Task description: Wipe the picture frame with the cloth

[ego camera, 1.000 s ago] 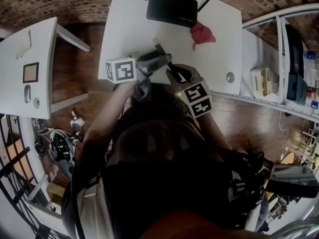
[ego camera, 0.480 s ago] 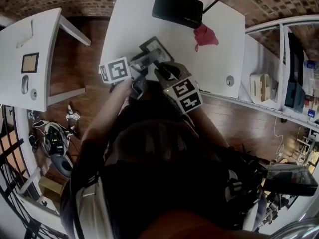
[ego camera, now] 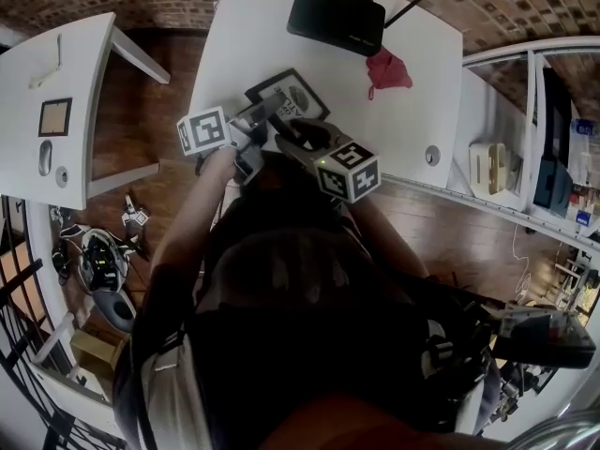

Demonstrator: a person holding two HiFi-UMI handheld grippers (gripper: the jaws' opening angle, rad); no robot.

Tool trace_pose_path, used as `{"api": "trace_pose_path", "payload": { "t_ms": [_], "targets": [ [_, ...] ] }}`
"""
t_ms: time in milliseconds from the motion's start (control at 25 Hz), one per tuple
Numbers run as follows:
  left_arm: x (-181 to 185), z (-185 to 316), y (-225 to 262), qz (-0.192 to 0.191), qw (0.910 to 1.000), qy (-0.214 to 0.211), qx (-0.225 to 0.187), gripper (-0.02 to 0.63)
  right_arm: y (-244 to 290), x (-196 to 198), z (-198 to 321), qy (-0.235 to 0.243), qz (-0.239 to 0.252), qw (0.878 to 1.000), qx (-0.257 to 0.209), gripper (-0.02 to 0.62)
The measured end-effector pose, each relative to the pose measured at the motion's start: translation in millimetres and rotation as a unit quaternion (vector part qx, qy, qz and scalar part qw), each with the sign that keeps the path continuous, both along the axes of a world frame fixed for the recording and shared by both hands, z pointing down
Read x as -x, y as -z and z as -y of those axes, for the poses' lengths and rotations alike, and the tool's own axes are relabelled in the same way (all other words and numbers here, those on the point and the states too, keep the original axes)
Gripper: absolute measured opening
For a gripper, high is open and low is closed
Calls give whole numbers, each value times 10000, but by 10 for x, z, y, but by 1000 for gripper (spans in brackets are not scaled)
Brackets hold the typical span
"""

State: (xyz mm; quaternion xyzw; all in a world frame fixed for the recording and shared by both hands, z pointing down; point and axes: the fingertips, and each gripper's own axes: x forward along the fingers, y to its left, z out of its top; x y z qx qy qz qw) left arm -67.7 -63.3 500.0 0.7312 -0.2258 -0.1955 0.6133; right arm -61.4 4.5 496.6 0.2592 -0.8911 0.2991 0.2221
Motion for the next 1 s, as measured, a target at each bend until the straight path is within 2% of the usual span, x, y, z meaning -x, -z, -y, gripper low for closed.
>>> {"api": "trace_pose_path", "payload": {
  "t_ms": [80,120,160,200,320,480,560,680,760,840,920,1000],
  "targets": [
    [29,0,-118,326,9994,-131,26,212,-72,16,-13,-152,616,9959,640,183],
    [39,8,-157,415,9990,-161,31,177,-127,25,-28,-236,912,9899,1056,165],
    [44,21,-176,467,9988,-168,13,128,-204,32,-52,-276,1081,9841,1384,90],
    [43,37,-187,542,9984,-181,-30,108,-298,31,-78,-263,1062,9824,1514,2],
    [-4,57,-265,974,9941,-439,-167,57,-485,14,-161,-13,614,9913,1165,-2],
    [-7,68,-404,1382,9877,-708,-158,14,-393,17,-142,-24,974,9875,1237,-2],
    [-10,69,-445,1449,9859,-828,-159,15,-312,-119,-76,-188,1132,9865,1169,-1],
    [3,54,-464,1456,9827,-1134,-152,14,-243,-542,106,-803,1263,9833,1036,26],
    [26,33,-464,1463,9793,-1383,-186,14,-303,-878,233,-1251,1113,9812,964,66],
    [33,14,-477,1464,9756,-1623,-214,14,-469,-1138,304,-1452,695,9822,970,105],
    [9,2,-510,1456,9719,-1842,-193,14,-696,-1262,313,-1369,138,9847,1066,150],
    [-62,-8,-540,1467,9673,-2062,-160,14,-886,-1293,302,-1193,-368,9858,1126,158]
  ]
}}
